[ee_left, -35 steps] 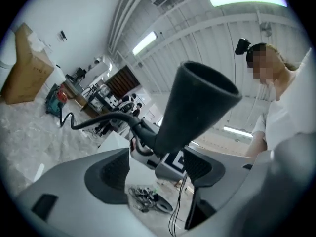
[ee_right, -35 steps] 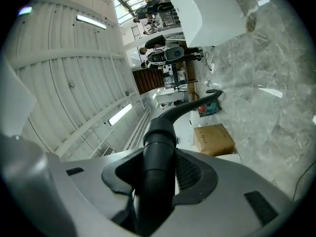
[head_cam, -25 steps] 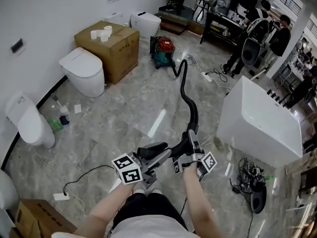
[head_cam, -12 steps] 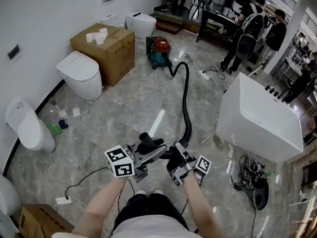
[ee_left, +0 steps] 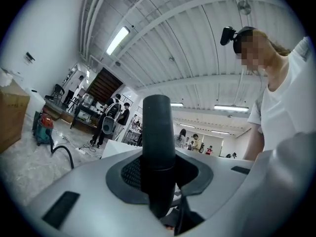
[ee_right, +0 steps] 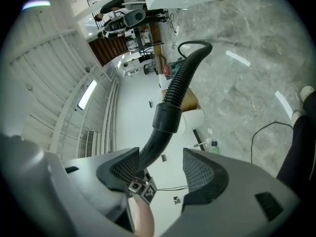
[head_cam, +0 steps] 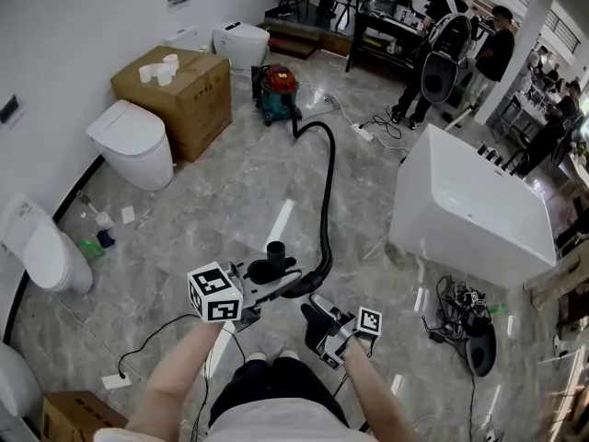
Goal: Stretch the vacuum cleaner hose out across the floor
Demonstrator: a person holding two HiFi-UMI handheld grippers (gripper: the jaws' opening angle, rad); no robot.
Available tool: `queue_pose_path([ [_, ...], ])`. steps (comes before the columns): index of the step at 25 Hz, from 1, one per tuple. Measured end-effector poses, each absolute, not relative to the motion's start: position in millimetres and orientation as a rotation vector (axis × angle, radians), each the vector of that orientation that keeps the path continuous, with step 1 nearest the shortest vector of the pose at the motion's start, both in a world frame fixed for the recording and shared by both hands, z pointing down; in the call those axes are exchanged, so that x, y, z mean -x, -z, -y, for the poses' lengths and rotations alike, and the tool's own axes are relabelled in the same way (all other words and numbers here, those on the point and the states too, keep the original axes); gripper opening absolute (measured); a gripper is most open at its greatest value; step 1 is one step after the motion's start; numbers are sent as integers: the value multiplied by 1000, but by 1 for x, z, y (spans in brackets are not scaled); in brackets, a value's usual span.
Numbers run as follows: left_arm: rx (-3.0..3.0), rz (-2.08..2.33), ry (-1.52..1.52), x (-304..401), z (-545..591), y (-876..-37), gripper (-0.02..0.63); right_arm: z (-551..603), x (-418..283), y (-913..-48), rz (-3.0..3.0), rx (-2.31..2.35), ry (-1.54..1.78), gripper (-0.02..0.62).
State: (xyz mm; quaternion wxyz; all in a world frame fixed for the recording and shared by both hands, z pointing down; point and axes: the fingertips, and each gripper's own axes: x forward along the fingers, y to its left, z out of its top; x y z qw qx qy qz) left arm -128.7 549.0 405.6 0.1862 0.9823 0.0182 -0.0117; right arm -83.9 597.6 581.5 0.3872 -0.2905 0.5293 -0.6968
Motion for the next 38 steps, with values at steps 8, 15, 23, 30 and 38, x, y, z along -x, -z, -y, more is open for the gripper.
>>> queue_pose_path([
  [8,-2789,-144,-272,114,-546,-422,123,-618,53,-571,-1995,1338,1426,259],
  [15,-2750,-386,-463,81,-561,-424,123,-590,98,-526,-2967,1694,532,260],
  [23,-2725,-609,-539,48,-598,-412,123,-569,120,-542,-3379,1959,-244,252],
  [30,-2739,-563,-380,35,-603,-391,124,-567,117,-516,-3070,1935,126,161],
  [38,-2826,-351,-181,43,-576,-364,222,-566,83,-487,-2519,1771,654,161],
])
